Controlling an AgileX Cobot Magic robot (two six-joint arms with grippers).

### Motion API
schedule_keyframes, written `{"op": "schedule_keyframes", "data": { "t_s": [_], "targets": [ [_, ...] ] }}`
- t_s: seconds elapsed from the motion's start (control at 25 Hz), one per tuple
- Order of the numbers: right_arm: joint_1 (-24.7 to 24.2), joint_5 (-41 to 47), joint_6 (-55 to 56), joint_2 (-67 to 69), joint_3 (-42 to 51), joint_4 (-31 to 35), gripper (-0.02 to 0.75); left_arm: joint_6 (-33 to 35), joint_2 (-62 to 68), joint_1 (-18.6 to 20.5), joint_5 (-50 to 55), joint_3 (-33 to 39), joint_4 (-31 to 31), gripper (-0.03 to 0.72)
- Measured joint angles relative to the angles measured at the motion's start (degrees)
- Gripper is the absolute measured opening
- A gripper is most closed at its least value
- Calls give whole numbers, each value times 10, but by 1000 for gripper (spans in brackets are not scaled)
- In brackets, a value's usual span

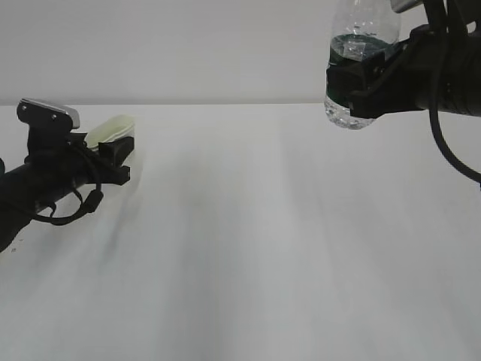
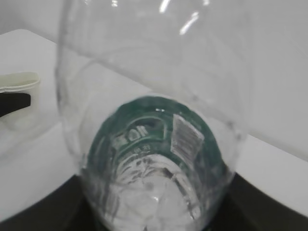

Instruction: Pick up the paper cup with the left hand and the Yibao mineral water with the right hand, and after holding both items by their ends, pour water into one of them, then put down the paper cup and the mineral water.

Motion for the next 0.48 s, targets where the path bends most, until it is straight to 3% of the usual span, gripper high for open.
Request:
{"op": "schedule_keyframes", "data": {
  "t_s": [0.48],
  "targets": [
    [0, 0, 0, 0, 0, 0, 417, 5, 0, 15, -32, 39, -7, 326]
  ]
}}
